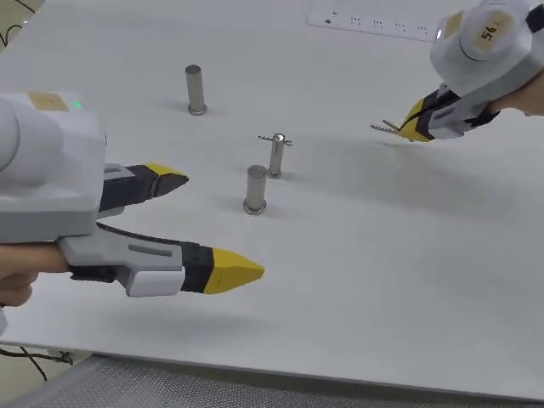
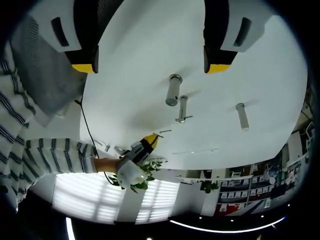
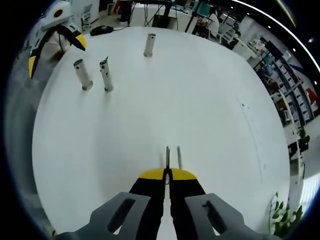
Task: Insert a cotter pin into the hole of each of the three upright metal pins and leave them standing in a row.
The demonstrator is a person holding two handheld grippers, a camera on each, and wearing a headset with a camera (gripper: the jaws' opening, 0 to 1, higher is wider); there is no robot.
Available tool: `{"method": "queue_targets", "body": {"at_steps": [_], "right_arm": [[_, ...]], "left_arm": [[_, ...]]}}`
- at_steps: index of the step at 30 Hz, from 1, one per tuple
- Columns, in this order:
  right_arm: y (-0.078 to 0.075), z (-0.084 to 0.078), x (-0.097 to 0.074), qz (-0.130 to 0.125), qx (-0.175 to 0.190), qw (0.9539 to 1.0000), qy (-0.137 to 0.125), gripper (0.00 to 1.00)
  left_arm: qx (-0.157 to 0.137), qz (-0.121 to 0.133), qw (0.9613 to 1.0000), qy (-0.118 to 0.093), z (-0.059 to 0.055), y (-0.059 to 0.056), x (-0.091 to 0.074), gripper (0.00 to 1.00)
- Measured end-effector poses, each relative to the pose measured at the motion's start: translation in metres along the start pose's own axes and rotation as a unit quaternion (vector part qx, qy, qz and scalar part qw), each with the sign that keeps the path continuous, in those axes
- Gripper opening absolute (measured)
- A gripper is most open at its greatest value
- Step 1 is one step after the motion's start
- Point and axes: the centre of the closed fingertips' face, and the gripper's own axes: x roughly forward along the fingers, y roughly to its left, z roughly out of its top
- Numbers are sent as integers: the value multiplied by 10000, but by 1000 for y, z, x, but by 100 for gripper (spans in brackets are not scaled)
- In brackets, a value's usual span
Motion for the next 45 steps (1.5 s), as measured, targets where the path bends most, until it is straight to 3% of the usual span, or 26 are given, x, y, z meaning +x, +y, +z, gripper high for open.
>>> {"method": "queue_targets", "body": {"at_steps": [8, 15, 18, 25, 30, 37, 45], "right_arm": [[14, 5, -21, -260, 57, 9986, -459, 3], [29, 15, -38, -517, 121, 9951, -835, 3], [43, 23, -46, -563, 168, 9934, -988, 3], [65, 38, -52, -590, 164, 9901, -1263, 3], [82, 53, -55, -727, -165, 9878, -1371, 3], [99, 73, -60, -730, -350, 9838, -1599, 3], [120, 88, -62, -643, -526, 9811, -1749, 3]], "left_arm": [[103, 105, 9998, -119, 10, 1, 1, 82], [143, 95, 9998, -84, 15, -1, 6, 78], [102, 95, 9998, -123, 19, 0, 8, 75], [47, 91, 9994, -344, 39, 1, 15, 69], [-43, 25, 9986, -521, 56, -2, 27, 64], [-215, -156, 9979, -589, 70, -7, 39, 54], [-289, -345, 9973, -585, 76, -14, 45, 42]]}}
